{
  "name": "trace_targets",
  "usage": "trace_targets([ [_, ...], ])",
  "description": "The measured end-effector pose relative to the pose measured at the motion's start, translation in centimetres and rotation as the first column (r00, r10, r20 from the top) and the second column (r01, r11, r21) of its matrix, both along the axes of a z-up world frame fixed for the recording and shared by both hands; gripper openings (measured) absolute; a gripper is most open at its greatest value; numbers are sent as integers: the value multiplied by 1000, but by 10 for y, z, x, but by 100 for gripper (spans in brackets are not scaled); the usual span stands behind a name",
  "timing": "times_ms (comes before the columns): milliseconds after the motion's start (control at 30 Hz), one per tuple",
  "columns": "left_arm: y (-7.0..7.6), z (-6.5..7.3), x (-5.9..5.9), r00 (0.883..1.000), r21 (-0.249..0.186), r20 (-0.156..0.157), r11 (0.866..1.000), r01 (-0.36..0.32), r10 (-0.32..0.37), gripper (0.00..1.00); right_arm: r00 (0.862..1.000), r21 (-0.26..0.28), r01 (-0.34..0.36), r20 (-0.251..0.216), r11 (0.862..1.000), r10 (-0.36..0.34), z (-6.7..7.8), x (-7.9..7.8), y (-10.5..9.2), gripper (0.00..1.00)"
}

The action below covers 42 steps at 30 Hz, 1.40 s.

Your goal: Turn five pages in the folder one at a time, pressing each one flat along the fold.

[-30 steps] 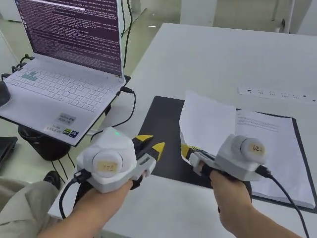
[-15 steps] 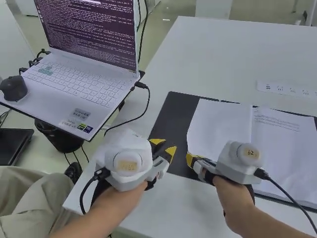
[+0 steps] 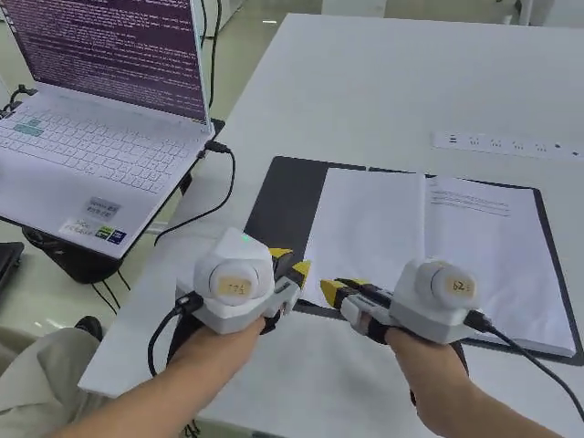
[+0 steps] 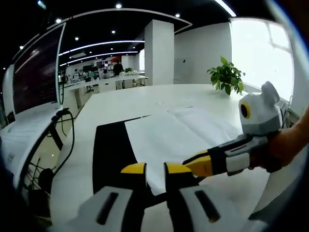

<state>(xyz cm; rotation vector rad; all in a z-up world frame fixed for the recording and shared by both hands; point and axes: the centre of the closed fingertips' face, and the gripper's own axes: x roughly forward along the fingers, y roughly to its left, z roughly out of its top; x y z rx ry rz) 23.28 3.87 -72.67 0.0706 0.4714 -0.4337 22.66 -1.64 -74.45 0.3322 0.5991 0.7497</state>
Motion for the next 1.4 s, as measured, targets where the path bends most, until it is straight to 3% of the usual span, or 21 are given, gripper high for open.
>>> trace_targets([
  [67,-8,-18,0,999,20,-36,1000,20,-19,13,998,8,63,-11,998,-63,0,10,-23,10],
  [167,-17,-34,2,998,37,-62,999,31,-28,13,993,10,112,-23,994,-112,-2,24,-50,9],
  [233,-19,-46,2,995,52,-93,998,28,-23,13,991,21,129,-38,991,-128,-2,31,-62,8],
  [433,-11,-64,2,991,79,-132,997,-18,28,13,988,30,143,-67,989,-141,-5,53,-80,3],
  [633,-11,-63,0,995,99,-95,995,-13,22,12,980,65,170,-116,983,-162,-7,76,-88,0],
  [700,-10,-63,-1,996,97,-82,995,-15,23,12,972,103,189,-161,977,-172,-8,83,-87,0],
  [933,-10,-62,0,998,109,-58,994,-13,19,12,925,197,275,-323,941,-202,-11,99,-84,0],
  [1067,-10,-62,0,998,112,-57,994,-10,17,12,877,221,327,-434,919,-207,-22,108,-85,0],
  [1400,-8,-65,1,998,117,-56,993,-10,17,13,827,288,391,-527,874,-196,-21,130,-84,0],
])
